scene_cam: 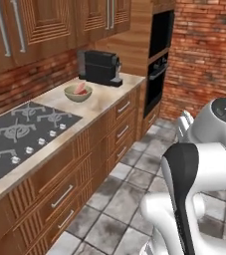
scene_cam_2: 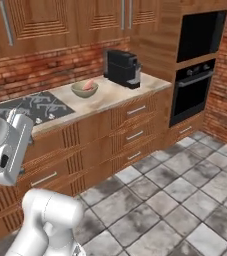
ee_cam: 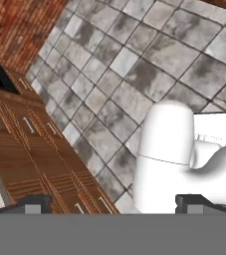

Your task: Place the bowl with the broccoli and carrot on the top shelf of the fridge. Place the bowl with the steaks on the second highest shelf of the fridge.

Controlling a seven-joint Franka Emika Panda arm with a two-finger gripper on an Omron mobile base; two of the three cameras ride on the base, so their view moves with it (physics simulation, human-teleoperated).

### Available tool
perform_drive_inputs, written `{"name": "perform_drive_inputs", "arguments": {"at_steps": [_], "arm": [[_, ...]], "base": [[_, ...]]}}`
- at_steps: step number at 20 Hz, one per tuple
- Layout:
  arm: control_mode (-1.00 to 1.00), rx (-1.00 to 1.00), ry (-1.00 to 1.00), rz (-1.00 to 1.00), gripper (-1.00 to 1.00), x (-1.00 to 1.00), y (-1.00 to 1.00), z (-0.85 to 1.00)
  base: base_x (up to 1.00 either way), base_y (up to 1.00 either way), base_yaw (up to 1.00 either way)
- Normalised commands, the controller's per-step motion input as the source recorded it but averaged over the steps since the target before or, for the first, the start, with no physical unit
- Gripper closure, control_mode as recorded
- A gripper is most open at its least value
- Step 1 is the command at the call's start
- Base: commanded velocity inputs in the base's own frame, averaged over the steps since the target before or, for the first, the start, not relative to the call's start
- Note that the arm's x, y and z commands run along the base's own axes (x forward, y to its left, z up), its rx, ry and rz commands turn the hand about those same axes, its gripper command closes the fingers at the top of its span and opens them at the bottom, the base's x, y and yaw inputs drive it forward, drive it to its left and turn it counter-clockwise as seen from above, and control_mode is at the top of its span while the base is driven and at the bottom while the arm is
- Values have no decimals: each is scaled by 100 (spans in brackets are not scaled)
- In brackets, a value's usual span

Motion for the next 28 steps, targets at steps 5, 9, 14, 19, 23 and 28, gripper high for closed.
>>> {"name": "perform_drive_inputs", "arguments": {"at_steps": [5, 9, 14, 19, 23, 28], "arm": [[100, 0, 0, 0, -100, 0, 0, 0], [100, 0, 0, 0, -100, 0, 0, 0], [100, 0, 0, 0, -100, 0, 0, 0], [100, 0, 0, 0, -100, 0, 0, 0], [100, 0, 0, 0, -100, 0, 0, 0], [100, 0, 0, 0, -100, 0, 0, 0]], "base": [[100, -33, 19], [100, -42, 16], [100, -30, 21], [100, -18, 31], [100, -21, 47], [100, -25, 64]]}}
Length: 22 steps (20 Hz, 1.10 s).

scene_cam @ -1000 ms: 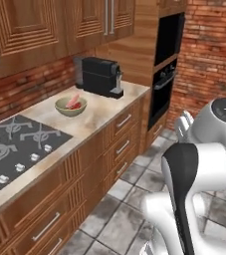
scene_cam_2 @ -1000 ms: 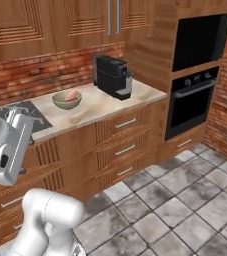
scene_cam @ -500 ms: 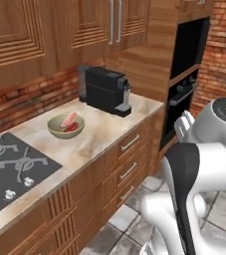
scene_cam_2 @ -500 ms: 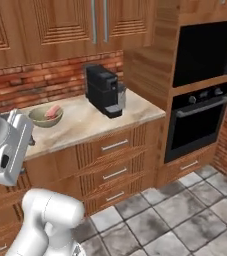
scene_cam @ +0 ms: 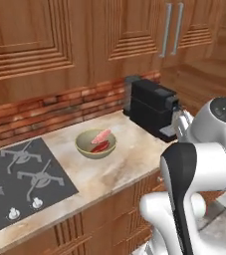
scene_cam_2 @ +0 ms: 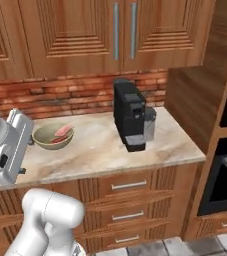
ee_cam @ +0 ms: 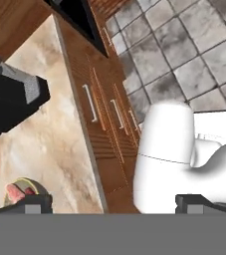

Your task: Place the bowl with the broccoli and carrot on the top shelf of the fridge. Place the bowl with the steaks on the second highest shelf of the fridge.

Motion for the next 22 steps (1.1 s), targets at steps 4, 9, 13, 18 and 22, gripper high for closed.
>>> {"name": "perform_drive_inputs", "arguments": {"at_steps": [4, 9, 13, 18, 22], "arm": [[100, 0, 0, 0, -100, 0, 0, 0], [100, 0, 0, 0, -100, 0, 0, 0], [100, 0, 0, 0, -100, 0, 0, 0], [-100, 0, 6, 13, -100, 69, -44, -40], [-100, 0, 15, 24, -100, 96, -38, -56]], "base": [[100, -23, 72], [54, 11, 61], [6, 0, 1], [9, -2, 1], [0, 0, 0]]}}
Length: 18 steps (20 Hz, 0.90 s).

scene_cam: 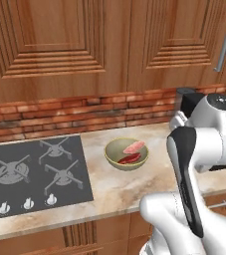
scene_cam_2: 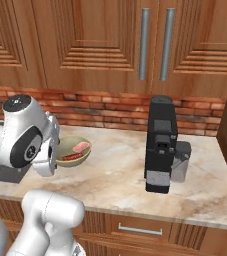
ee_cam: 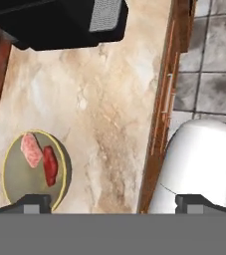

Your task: Place the bowl with the broccoli and carrot on the top shelf of the fridge. Place the bowl with the steaks on the second highest shelf of the fridge.

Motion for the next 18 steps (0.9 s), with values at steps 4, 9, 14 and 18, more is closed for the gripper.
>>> {"name": "perform_drive_inputs", "arguments": {"at_steps": [4, 9, 14, 18], "arm": [[-100, 0, 15, 17, -100, 78, -5, -47], [-100, 0, 22, 14, -100, 49, 0, -26], [-100, 0, 30, 26, -100, 39, 0, -43], [-100, 3, 0, 21, -100, 12, 8, -35]], "base": [[0, 0, 0], [0, 0, 0], [0, 0, 0], [0, 0, 0]]}}
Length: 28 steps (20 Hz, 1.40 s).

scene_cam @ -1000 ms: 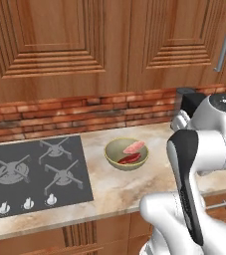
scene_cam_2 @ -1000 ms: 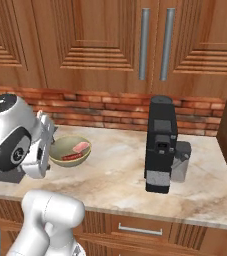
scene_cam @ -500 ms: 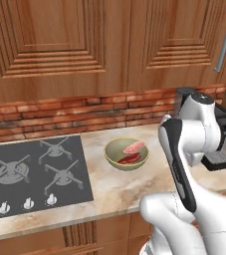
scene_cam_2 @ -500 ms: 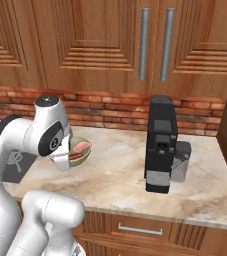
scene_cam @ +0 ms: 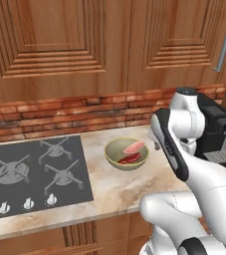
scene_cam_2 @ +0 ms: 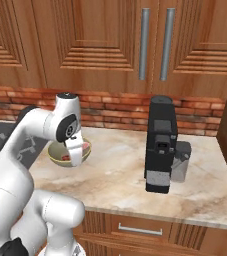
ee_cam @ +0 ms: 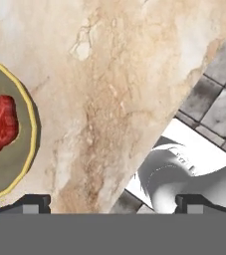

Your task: Place the bowl with the broccoli and carrot on the top shelf of the fridge. Place the bowl with the steaks on the second highest shelf of the fridge.

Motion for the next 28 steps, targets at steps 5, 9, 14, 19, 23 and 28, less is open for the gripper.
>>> {"name": "perform_drive_inputs", "arguments": {"at_steps": [5, 9, 14, 19, 23, 28], "arm": [[-100, 0, -17, 6, -100, 28, 15, -30], [-100, 0, -9, 0, -100, 48, 4, -39], [-100, 0, -3, 0, -100, 57, 0, -59], [-100, 0, 0, 7, -100, 42, 0, -42], [-100, 0, 0, 5, -100, 33, 8, -32], [-100, 0, 0, 1, -100, 31, 15, -23]], "base": [[0, 0, 0], [0, 0, 0], [0, 0, 0], [0, 0, 0], [0, 0, 0], [0, 0, 0]]}}
